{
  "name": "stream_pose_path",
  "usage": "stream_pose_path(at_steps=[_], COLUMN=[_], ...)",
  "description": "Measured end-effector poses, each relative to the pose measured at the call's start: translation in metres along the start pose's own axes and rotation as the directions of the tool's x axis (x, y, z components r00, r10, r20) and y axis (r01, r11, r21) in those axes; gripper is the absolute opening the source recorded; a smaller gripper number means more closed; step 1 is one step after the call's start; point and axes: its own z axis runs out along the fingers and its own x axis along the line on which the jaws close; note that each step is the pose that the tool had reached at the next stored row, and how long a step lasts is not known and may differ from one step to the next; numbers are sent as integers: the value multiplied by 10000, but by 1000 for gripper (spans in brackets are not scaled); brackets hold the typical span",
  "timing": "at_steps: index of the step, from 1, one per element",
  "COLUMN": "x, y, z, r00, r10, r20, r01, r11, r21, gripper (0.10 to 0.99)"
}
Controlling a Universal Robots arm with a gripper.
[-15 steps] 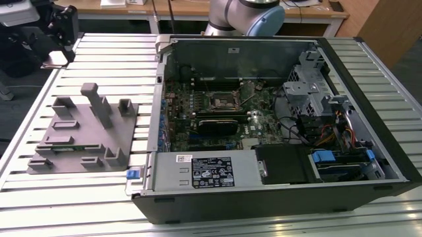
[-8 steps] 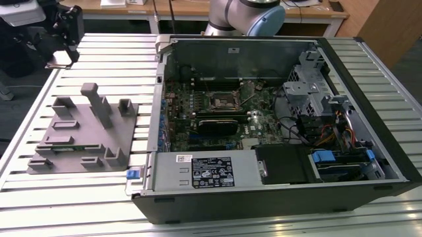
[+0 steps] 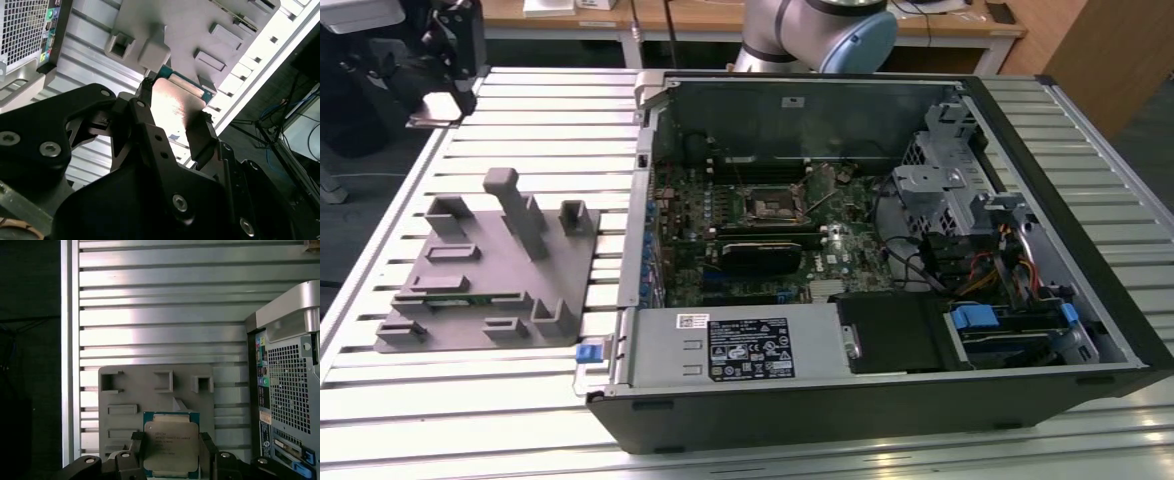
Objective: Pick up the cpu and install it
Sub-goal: 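Pick up the cpu and move it towards the insertion slot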
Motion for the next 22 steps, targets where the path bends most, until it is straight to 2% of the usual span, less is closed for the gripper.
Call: stream_pose_path(at_steps=[10,22], x=[-193,-319], y=[9,15], z=[-4,-5], r00=[10000,10000], r10=[1,2], r20=[-15,-18], r01=[-1,-2], r11=[10000,10000], r21=[2,1], gripper=[525,525])
